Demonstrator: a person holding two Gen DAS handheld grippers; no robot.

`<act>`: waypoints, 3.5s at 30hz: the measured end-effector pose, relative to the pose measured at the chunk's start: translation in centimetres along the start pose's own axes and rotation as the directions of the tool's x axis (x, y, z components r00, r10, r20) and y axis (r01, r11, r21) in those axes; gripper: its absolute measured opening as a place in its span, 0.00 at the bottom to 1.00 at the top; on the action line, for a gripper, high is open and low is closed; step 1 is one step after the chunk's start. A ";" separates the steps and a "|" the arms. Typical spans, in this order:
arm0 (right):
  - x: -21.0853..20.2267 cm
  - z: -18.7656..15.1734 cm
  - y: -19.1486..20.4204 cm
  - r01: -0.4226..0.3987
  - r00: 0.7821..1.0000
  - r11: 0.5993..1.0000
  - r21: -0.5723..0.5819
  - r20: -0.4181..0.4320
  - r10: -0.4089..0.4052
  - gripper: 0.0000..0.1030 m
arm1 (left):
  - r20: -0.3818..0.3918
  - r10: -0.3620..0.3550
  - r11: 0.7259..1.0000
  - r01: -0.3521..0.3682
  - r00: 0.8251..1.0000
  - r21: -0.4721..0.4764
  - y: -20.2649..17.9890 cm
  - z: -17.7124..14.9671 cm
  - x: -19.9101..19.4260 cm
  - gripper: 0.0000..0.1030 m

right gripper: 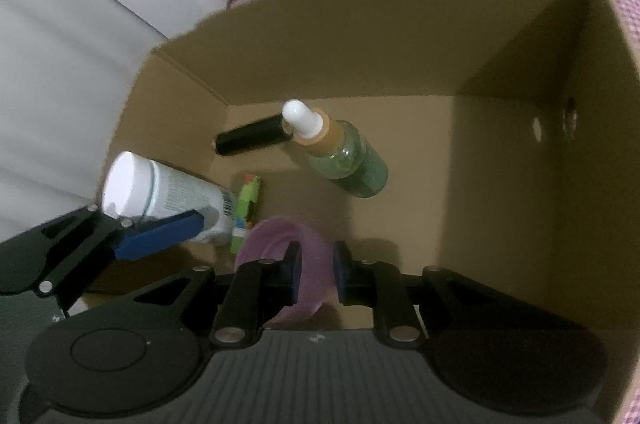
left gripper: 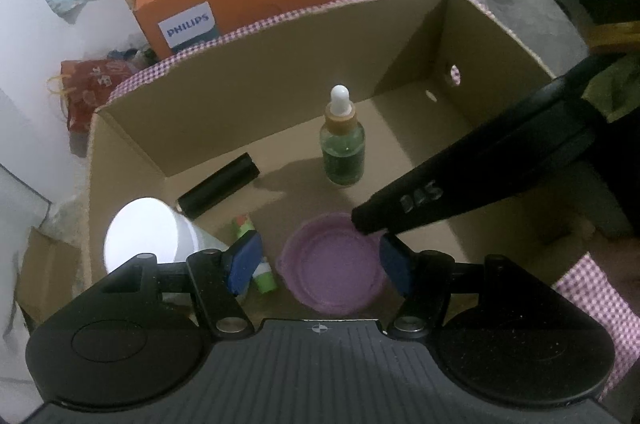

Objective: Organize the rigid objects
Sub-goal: 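Carry the pink lid into the box and open the right tool, then grasp the black tape roll on the table with the right tool, then carry the black tape roll with the right tool down into the box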

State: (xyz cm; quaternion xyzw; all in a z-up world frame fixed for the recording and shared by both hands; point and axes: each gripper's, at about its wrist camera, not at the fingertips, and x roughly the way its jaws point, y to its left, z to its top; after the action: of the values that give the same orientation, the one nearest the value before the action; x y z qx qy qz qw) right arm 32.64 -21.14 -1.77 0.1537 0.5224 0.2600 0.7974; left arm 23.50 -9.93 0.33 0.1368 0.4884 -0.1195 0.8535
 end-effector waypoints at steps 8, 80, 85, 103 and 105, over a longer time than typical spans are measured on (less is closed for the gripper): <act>-6.4 -2.7 0.0 -0.083 0.981 0.996 0.015 0.177 0.080 0.19 | 0.103 -0.020 0.999 0.022 0.995 -0.026 0.0 -1.7 -4.7 0.63; -5.2 -21.6 -0.7 0.105 0.979 0.994 -0.010 0.178 -0.101 0.22 | -0.014 -0.255 0.953 0.254 0.967 0.168 -10.1 -15.3 -0.7 0.60; -4.7 -21.5 -0.3 0.124 0.973 0.990 -0.064 0.202 -0.109 0.22 | 0.000 -0.241 0.957 0.237 0.971 0.164 -9.9 -15.2 -0.8 0.60; -12.0 -20.0 3.8 0.182 0.904 0.969 -0.167 0.416 -0.098 0.23 | 0.240 -0.189 0.977 0.159 0.952 0.139 -8.3 -12.0 -9.6 0.60; -13.3 -19.0 4.5 0.194 0.887 0.963 -0.188 0.453 -0.090 0.23 | 0.274 -0.179 0.980 0.147 0.945 0.132 -7.8 -10.5 -10.7 0.60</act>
State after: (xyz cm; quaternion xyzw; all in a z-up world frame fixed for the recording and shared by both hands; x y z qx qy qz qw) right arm 9.87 -25.65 2.81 0.0771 0.3051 0.2172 0.9240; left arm 7.17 -12.77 3.57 0.1238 0.3628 -0.2348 0.8933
